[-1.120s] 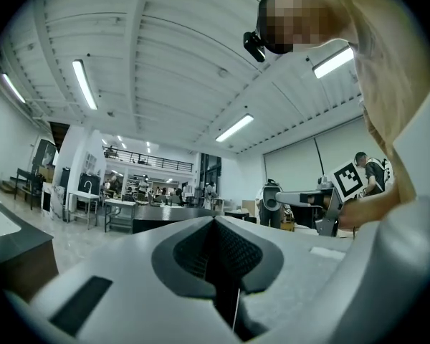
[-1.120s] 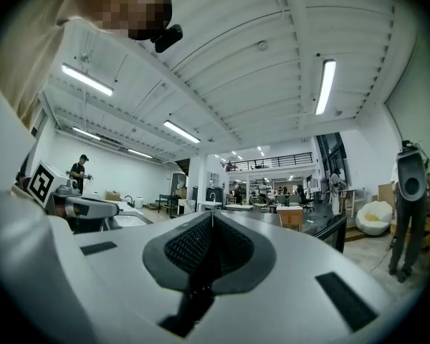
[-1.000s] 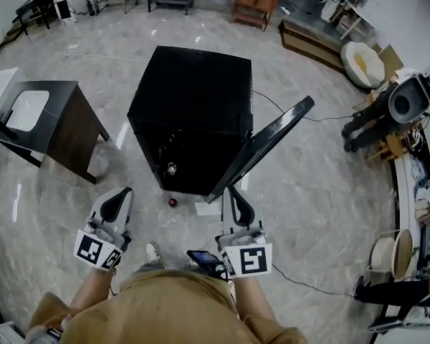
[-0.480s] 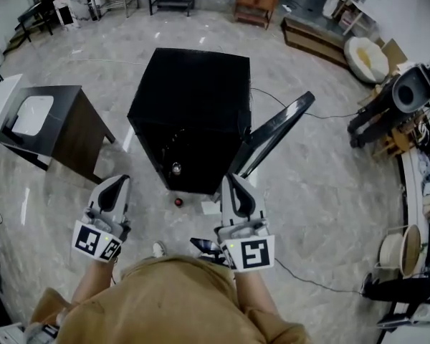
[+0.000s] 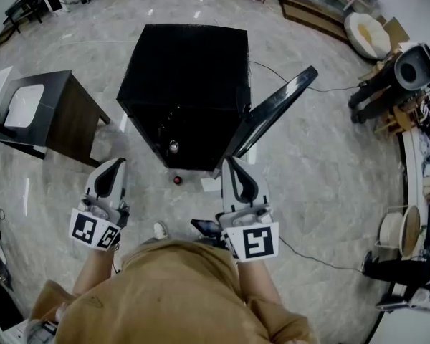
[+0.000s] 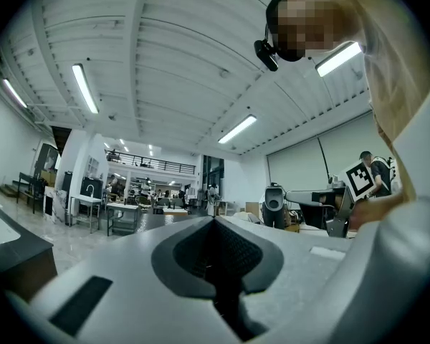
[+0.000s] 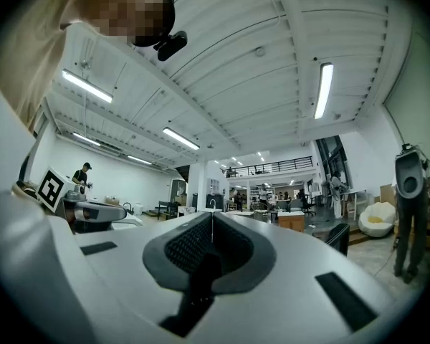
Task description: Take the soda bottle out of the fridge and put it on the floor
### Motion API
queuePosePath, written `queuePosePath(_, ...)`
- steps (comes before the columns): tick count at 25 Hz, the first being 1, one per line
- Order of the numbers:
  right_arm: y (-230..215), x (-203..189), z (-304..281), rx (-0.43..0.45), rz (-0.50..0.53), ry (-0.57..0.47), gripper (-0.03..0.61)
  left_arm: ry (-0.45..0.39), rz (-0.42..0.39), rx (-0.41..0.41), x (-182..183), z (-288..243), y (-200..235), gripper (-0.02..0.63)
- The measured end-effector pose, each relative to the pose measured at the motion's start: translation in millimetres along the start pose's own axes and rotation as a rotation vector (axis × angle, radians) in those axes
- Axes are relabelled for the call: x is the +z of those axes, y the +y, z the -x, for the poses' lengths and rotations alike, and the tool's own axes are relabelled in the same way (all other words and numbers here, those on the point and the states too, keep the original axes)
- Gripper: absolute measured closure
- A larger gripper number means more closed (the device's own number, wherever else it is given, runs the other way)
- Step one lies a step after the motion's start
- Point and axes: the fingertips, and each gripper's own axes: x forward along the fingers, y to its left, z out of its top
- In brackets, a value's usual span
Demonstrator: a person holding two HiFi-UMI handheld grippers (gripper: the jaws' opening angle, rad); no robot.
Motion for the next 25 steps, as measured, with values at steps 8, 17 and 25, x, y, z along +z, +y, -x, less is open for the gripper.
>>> queuePosePath(8, 12.1, -30.2, -12.0, -0.047, -0.004, 0.057, 0.575, 0.035, 0.007, -0.042, -27.2, 2.1, 19.1, 0.614)
queuePosePath(17, 34.1, -40.4, -20.3, -0.099, 0.008, 0.097, 0.575, 0.019, 0.006, -0.103, -33.9, 2.5, 33.7, 0.614)
queuePosePath(25, 35.7, -24.4, -10.0, -0.157, 0.050, 0.085, 0.575, 0.040, 0.015, -0.195, -42.6, -3.9, 21.3, 0.614)
